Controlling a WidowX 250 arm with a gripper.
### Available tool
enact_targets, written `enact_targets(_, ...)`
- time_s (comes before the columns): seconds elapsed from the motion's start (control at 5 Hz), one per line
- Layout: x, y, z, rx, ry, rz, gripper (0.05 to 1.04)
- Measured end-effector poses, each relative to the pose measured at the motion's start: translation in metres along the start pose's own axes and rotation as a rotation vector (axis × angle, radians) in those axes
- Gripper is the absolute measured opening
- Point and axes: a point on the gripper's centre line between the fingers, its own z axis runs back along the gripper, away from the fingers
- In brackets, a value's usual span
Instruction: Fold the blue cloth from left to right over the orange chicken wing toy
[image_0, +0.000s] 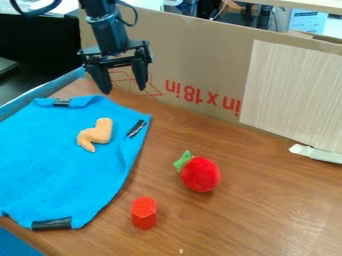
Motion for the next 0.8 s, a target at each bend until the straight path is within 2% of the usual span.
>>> enact_targets(0.2, -0.004, 0.003, -0.015, 0.004, 0.044, 0.008, 0.999)
enact_targets(0.4, -0.008, 0.007, -0.019, 0.002, 0.052, 0.02, 0.999)
enact_targets(0.8, -0.006, 0.043, -0.02, -0.02, 0.023, 0.091, 0.999)
